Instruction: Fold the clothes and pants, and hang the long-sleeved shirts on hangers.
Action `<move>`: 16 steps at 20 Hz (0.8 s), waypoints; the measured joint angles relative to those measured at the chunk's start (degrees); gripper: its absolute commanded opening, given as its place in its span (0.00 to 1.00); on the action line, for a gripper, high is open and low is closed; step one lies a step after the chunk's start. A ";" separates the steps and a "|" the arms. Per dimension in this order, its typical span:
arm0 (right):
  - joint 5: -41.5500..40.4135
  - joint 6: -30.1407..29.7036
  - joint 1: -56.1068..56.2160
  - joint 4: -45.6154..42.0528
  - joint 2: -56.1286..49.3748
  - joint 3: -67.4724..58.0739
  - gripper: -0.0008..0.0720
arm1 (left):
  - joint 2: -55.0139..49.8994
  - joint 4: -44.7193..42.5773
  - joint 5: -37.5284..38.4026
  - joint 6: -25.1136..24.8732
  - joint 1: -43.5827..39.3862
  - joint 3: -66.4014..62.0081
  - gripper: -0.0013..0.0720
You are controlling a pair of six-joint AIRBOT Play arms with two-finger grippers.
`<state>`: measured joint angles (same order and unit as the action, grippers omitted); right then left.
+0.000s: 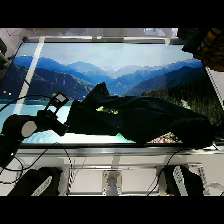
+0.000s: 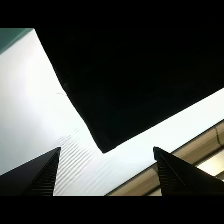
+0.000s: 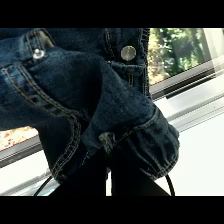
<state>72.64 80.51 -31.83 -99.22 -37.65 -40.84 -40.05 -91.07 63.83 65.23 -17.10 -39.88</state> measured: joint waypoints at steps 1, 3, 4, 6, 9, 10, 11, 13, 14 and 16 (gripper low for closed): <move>-0.11 0.00 0.00 0.02 0.00 0.11 0.03 | -1.36 0.09 -0.24 -2.78 0.00 -0.02 0.96; -0.35 0.00 0.00 0.04 0.00 0.33 0.03 | -4.83 0.35 -0.44 -7.65 0.00 0.00 0.96; -0.50 0.00 0.00 0.04 0.00 0.35 0.03 | -6.91 0.35 -0.68 -9.57 0.15 -0.02 0.96; -0.66 -0.02 0.00 0.09 0.00 0.44 0.03 | -11.02 0.13 -1.14 -11.65 1.27 0.00 0.96; -0.76 -0.02 0.00 0.22 0.00 0.44 0.03 | -16.94 -0.11 -3.80 -12.83 5.40 -0.02 0.96; -0.90 -0.02 0.00 0.26 0.00 0.44 0.03 | -18.60 0.13 -4.42 -14.08 6.93 -0.02 0.96; -0.98 -0.02 0.00 0.31 0.00 0.44 0.03 | -19.87 0.35 -4.81 -15.69 8.04 -0.02 0.96; -1.14 -0.02 0.00 0.52 0.00 0.44 0.04 | -21.53 1.01 -5.99 -19.96 9.51 -0.02 0.96; -1.14 -0.02 0.00 0.83 0.00 0.44 0.03 | -22.05 1.55 -7.21 -22.36 9.94 -0.02 0.96; -1.16 -0.02 0.00 1.40 0.00 0.46 0.03 | -22.69 3.23 -10.01 -26.86 10.45 -0.02 0.96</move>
<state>71.48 80.49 -31.83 -97.82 -37.65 -40.38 -62.74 -87.83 53.82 38.37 -6.66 -39.90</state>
